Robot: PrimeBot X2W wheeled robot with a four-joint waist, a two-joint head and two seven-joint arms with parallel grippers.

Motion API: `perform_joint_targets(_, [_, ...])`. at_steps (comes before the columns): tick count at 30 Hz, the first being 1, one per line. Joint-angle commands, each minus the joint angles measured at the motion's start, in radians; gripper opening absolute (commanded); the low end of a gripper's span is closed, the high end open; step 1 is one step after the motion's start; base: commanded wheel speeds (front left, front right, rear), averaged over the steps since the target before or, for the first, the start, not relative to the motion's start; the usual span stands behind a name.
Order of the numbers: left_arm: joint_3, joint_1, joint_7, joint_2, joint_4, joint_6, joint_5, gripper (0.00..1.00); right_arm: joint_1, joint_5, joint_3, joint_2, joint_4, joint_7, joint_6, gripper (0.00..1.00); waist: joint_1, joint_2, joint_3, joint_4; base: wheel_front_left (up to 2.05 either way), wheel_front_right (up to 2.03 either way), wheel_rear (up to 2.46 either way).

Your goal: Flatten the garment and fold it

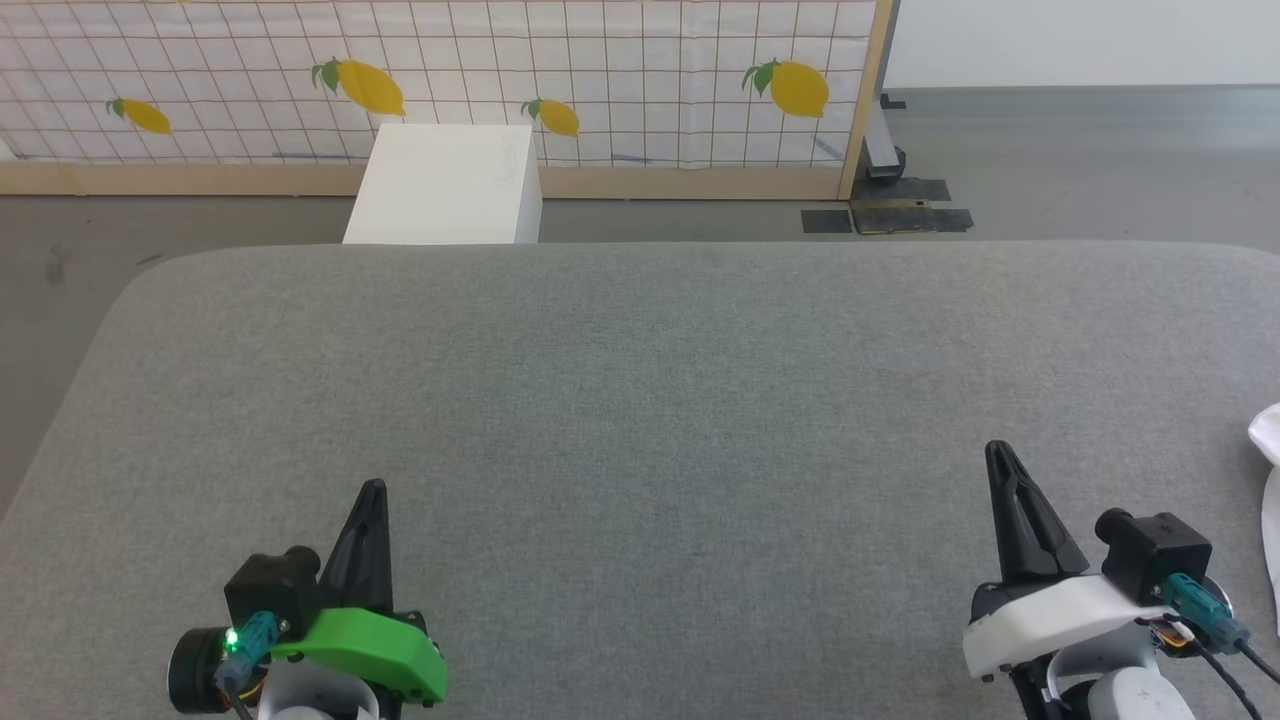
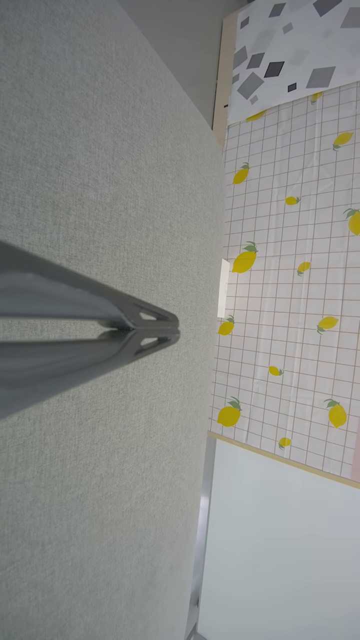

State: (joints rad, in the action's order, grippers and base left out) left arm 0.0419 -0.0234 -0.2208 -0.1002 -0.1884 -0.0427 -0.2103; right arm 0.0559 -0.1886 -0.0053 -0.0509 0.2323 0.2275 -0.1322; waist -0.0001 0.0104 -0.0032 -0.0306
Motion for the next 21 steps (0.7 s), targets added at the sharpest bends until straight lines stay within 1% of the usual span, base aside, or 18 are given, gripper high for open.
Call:
perform_joint_targets(1, [-0.003,0.002,0.006,0.004,0.006,0.004,0.012,0.00,-0.006,0.009,0.001,0.000,-0.011,-0.005,0.000,0.00,0.0001,-0.0009,0.000,0.000,0.00,0.00,0.00])
perform_joint_targets(21, [-0.010,0.006,0.044,0.012,0.038,0.011,0.047,0.00,-0.014,0.041,0.002,0.000,-0.050,-0.045,0.000,0.00,0.0001,-0.0026,0.001,0.006,0.00,0.00,0.00])
